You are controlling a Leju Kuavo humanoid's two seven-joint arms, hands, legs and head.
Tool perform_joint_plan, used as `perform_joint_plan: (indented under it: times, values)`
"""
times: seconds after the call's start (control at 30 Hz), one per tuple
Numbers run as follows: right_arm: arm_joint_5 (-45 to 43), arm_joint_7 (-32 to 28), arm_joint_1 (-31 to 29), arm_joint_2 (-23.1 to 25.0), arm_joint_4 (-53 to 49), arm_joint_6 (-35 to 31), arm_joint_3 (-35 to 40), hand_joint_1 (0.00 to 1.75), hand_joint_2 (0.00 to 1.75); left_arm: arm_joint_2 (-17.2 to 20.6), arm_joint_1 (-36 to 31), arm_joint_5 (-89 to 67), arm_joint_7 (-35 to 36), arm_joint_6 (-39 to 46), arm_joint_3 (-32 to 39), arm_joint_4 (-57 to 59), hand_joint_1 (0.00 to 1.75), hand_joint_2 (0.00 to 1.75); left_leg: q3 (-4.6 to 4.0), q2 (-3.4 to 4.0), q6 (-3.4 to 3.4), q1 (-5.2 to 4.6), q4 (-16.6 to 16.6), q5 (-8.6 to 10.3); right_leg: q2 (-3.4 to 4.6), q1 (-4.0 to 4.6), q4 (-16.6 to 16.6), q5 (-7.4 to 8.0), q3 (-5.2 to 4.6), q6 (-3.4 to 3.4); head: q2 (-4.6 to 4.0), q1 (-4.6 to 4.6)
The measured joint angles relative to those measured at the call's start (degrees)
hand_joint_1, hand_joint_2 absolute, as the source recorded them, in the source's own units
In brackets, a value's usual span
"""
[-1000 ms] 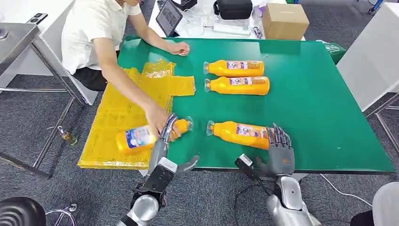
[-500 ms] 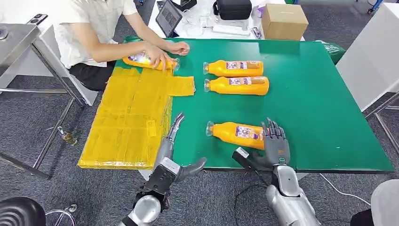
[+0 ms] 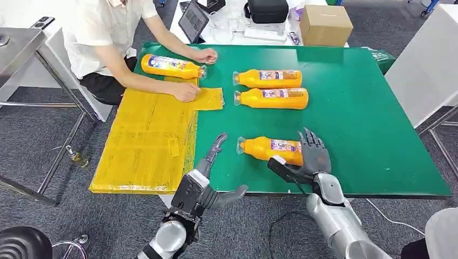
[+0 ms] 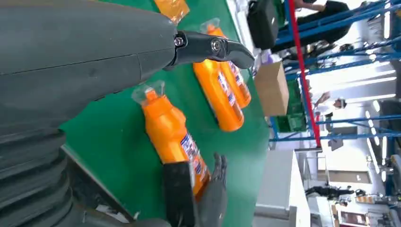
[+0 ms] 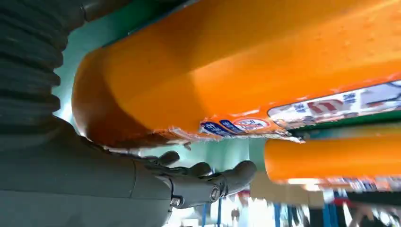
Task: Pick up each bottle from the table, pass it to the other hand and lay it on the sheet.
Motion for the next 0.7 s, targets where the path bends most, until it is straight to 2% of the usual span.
perform_joint_plan:
  times: [0.03,0.07,0.2,0.27,0.33,0.5,0.7]
  values:
    - [-0.5,0.0,-0.3,-0.1,0.1,0.8,0.2,0.42,1.75,0.0,-0.1,0.2,0.1,-0.1,-0.2,0.0,0.00,1.75,0.08,0.00,-0.01,0.00,0.0,-0.02,0.01,0.00,0.0,-0.01,0.08,0.00,0.00,0.00]
    - [-0.8,-0.1,-0.4,-0.2,0.2,1.4,0.3,1.75,1.75,0.1,-0.2,0.5,0.3,-0.3,-0.2,0.0,0.00,1.75,0.12,0.02,-0.01,0.00,0.0,-0.02,0.00,0.00,0.0,-0.01,0.11,-0.01,0.00,0.00]
    - [-4.6,-1.4,-1.8,-1.2,1.0,10.6,1.0,1.75,1.75,0.5,-0.6,2.4,1.6,-2.6,-0.7,0.0,0.00,1.75,0.48,0.32,-0.03,0.00,0.0,-0.15,0.19,0.01,-0.1,0.02,0.30,-0.05,0.00,-0.02]
    - [-6.0,-2.3,-2.5,-2.1,1.6,13.3,1.6,1.75,1.75,0.5,-0.8,3.6,2.3,-3.8,-0.9,0.1,0.00,1.75,0.78,0.40,0.00,0.00,0.0,-0.21,0.24,0.01,-0.1,-0.02,0.00,-0.12,0.00,-0.02]
    - [-8.4,-3.5,-3.0,-3.1,1.8,15.9,2.1,1.75,1.75,0.7,-1.0,5.5,3.3,-5.5,-1.1,0.1,0.00,1.75,1.08,0.36,0.08,0.00,0.0,-0.51,0.23,0.02,-0.2,-0.28,0.34,-0.07,0.00,0.02]
    - [-11.8,-5.5,-3.4,-4.7,1.8,18.2,2.8,1.75,1.75,1.2,-1.4,6.6,3.6,-6.1,-1.4,0.2,0.00,1.75,1.36,0.32,0.13,0.00,0.0,-0.33,0.23,0.02,-0.2,-0.15,0.70,0.01,0.00,0.00]
    - [-22.4,-11.1,-2.9,-5.9,0.4,23.2,2.3,1.75,1.75,1.5,-1.6,7.6,2.8,-6.5,-1.9,0.7,0.00,1.75,1.56,0.44,0.05,0.01,0.0,-0.52,0.40,0.03,-0.2,-0.21,1.42,0.08,0.00,0.04]
